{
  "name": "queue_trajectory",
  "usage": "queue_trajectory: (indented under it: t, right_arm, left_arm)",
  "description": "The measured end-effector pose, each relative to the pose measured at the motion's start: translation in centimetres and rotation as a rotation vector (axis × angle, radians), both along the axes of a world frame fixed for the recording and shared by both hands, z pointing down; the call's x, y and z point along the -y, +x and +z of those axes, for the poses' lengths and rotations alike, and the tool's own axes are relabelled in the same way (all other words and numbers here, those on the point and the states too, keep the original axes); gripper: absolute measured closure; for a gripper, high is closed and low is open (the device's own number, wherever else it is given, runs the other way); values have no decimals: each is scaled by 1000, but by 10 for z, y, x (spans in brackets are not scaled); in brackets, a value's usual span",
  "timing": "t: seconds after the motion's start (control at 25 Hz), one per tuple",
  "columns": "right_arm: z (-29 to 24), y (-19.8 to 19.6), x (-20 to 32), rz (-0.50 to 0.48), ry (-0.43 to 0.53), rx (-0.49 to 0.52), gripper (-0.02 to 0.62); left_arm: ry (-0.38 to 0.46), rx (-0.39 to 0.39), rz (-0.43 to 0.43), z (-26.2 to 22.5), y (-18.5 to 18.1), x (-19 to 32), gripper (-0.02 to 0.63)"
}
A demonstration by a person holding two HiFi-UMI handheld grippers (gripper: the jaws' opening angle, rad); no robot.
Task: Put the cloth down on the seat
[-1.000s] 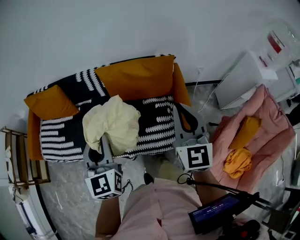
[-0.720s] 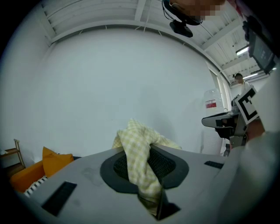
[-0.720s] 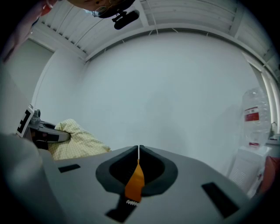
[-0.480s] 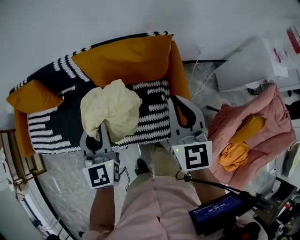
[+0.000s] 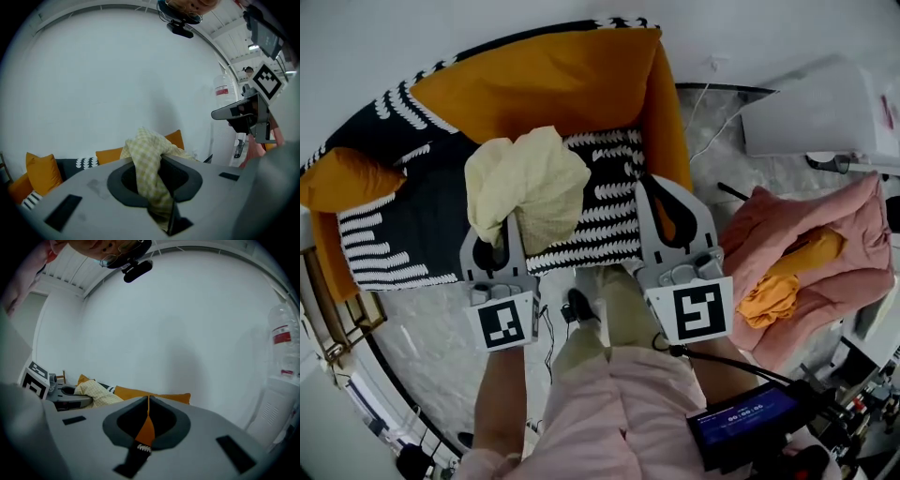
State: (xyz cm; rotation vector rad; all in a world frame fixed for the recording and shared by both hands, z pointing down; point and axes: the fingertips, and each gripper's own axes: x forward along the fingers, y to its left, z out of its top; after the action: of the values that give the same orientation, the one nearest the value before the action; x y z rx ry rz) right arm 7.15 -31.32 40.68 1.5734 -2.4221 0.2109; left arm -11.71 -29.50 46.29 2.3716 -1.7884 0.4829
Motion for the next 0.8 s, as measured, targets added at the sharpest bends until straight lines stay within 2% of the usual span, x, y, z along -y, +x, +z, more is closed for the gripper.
queue_trajectory:
  t: [0.28,0.8]
  right_arm:
    - [38,5,16,12,-72,-19,584]
    - [90,2,29,11,-151,-1,583]
  left_arm:
    - [-78,19,26,58,6,18,532]
    - [-205,18,63,161,20,53,518]
